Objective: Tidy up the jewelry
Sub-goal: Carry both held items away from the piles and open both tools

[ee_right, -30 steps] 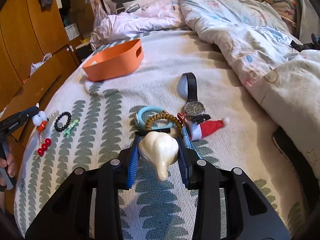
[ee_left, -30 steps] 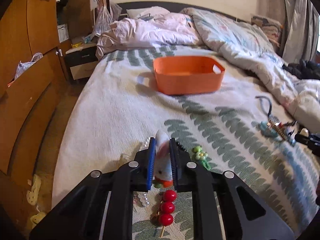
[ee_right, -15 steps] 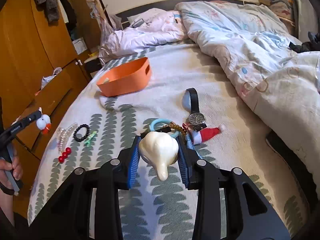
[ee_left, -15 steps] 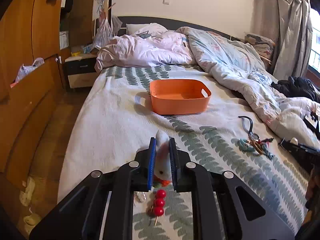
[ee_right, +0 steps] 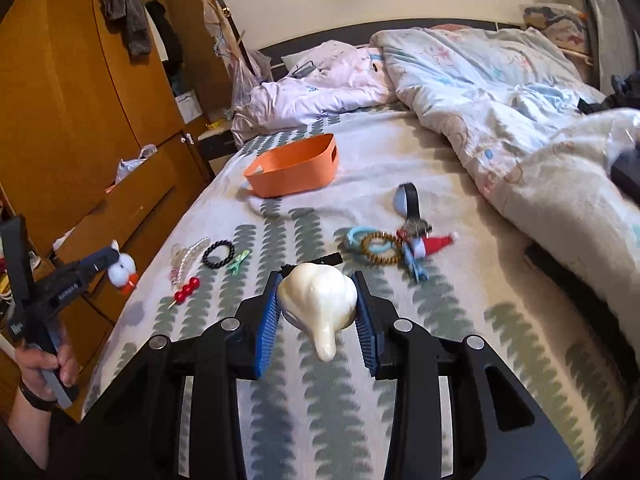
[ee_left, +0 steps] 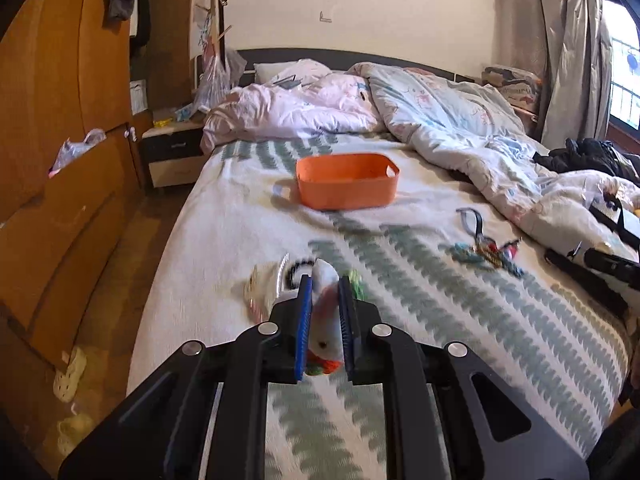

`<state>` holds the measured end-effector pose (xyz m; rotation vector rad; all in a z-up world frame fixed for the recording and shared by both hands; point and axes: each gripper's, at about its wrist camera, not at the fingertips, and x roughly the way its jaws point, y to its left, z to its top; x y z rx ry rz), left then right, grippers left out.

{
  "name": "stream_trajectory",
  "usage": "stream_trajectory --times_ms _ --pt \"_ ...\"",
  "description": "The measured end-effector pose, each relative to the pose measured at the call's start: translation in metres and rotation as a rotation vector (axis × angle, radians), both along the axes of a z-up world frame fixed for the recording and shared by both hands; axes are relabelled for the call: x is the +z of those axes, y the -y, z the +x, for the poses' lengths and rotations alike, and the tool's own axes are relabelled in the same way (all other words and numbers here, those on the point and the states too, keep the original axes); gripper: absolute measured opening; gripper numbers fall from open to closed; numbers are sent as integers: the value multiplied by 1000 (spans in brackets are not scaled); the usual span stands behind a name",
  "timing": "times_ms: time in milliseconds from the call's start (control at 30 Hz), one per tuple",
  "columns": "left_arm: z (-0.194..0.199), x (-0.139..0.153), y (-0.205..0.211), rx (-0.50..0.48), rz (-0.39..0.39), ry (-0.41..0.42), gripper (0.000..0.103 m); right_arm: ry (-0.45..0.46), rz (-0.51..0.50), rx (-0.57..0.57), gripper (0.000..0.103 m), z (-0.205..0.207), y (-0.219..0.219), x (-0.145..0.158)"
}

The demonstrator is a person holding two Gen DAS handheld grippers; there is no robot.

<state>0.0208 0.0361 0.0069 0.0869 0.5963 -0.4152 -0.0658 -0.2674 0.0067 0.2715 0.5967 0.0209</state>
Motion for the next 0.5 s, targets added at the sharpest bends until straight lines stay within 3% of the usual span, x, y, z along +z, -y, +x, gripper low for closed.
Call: stream_trajectory --times_ms 267,500 --pt "-49 -24 -3 78 30 -15 14 -20 30 -9 35 -60 -15 -25" --pt "-65 -41 2 130 65 -42 14 -60 -1 -17 35 -74 -29 -42"
